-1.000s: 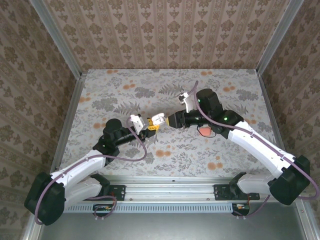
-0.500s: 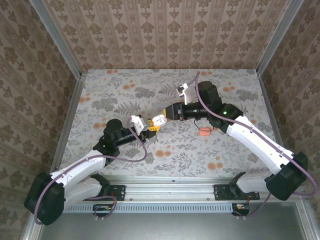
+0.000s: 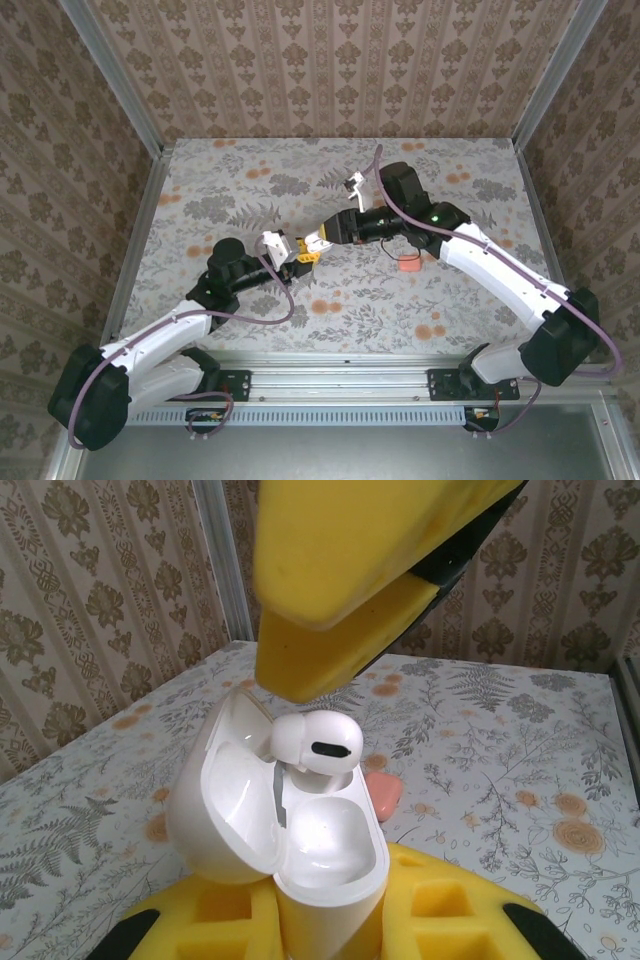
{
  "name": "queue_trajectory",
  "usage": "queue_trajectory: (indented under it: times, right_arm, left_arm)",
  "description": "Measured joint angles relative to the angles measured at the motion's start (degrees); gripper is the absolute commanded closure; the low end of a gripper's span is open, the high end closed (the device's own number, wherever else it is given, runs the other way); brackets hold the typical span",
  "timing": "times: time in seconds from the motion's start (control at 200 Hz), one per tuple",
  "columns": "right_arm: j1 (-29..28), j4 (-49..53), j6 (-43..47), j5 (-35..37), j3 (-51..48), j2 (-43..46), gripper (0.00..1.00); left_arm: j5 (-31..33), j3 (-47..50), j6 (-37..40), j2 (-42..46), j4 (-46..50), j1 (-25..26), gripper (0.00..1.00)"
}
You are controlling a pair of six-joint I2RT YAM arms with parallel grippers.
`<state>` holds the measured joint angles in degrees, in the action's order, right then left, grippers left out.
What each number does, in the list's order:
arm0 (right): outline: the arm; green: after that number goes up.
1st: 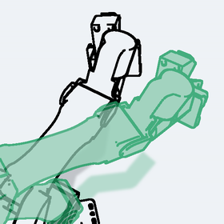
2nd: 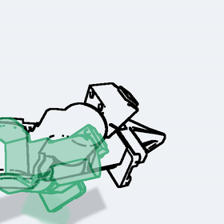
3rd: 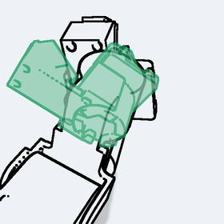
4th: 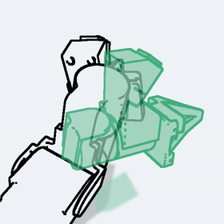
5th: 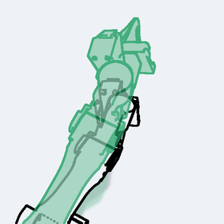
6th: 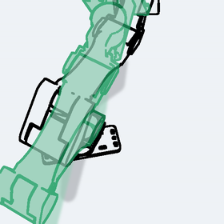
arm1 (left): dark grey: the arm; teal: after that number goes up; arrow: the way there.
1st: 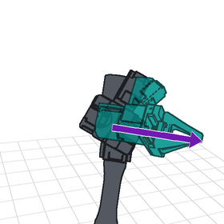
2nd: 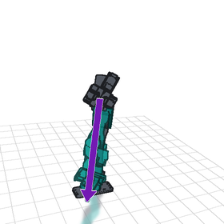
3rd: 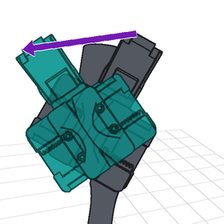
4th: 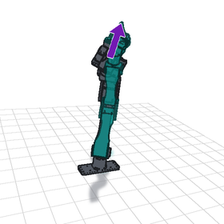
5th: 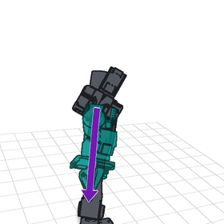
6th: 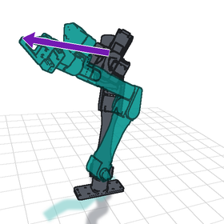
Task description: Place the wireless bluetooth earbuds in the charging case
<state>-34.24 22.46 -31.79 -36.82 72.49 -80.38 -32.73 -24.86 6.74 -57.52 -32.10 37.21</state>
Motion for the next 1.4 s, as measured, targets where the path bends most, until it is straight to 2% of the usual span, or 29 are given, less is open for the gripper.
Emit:
queue_trajectory:
  times: [0.415, 0.715, 1.015, 1.4]
  right_arm:
    - [-0.2, 2.3, 1.9, -2.6, 2.7, -3.8, 0.59]
    - [-0.1, 8.0, 7.3, -4.2, 6.7, -7.2, 0.59]
    - [0.1, 11.6, 10.5, -0.9, 7.2, -6.6, 0.58]
    - [0.3, 11.1, 10.9, 4.0, 6.5, -1.5, 0.57]
  left_arm:
    - [0.5, 0.0, 0.0, 0.0, 0.9, 0.0, 0.95]
    - [1.1, 0.0, 0.0, 0.0, 2.4, -0.1, 0.95]
    - [1.1, 0.0, 0.0, 0.0, 2.4, 0.0, 0.95]
    - [0.9, 0.0, 0.0, 0.0, 1.9, 0.0, 0.95]
